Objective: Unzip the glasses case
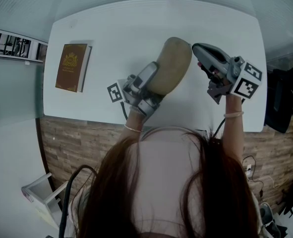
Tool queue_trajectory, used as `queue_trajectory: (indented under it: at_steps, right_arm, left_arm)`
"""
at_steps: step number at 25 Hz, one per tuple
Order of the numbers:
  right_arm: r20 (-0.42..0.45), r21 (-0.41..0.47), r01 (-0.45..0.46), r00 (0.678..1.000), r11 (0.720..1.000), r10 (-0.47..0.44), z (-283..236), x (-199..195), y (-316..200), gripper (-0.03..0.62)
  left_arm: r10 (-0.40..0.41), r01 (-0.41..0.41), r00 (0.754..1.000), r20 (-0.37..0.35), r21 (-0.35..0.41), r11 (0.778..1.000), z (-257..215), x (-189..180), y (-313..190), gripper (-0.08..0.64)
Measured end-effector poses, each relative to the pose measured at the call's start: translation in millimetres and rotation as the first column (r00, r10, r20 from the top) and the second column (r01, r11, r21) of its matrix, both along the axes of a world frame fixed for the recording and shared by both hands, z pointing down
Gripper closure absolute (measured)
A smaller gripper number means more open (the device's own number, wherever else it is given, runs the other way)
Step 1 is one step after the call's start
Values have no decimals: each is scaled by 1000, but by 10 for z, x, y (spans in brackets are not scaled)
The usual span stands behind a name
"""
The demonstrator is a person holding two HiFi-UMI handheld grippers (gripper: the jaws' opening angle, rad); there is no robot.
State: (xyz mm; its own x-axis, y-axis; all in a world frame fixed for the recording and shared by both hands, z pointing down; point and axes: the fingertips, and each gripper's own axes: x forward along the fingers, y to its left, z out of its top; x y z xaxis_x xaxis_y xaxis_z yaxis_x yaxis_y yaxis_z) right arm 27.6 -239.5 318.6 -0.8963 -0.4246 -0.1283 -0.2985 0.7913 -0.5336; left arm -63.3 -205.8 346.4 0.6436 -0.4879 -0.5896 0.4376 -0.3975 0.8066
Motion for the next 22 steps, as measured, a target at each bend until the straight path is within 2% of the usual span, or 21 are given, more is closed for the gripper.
queue_trajectory:
  at_steps: [11, 18, 22]
  right_arm:
    - [-22, 0, 13, 1000, 1000, -13, 40, -29, 4, 589]
    - [-51, 15, 42, 998, 999, -41, 3, -81, 52, 589]
    - [-70, 21, 55, 996, 998, -54, -8, -110, 79, 589]
  left_arm:
    - [51, -51, 999, 17, 14, 999, 42, 17, 41, 278]
    - [118, -130, 988, 102, 115, 985, -40, 134, 213, 278]
    - [161, -188, 973, 164, 162, 969, -64, 223, 301, 275]
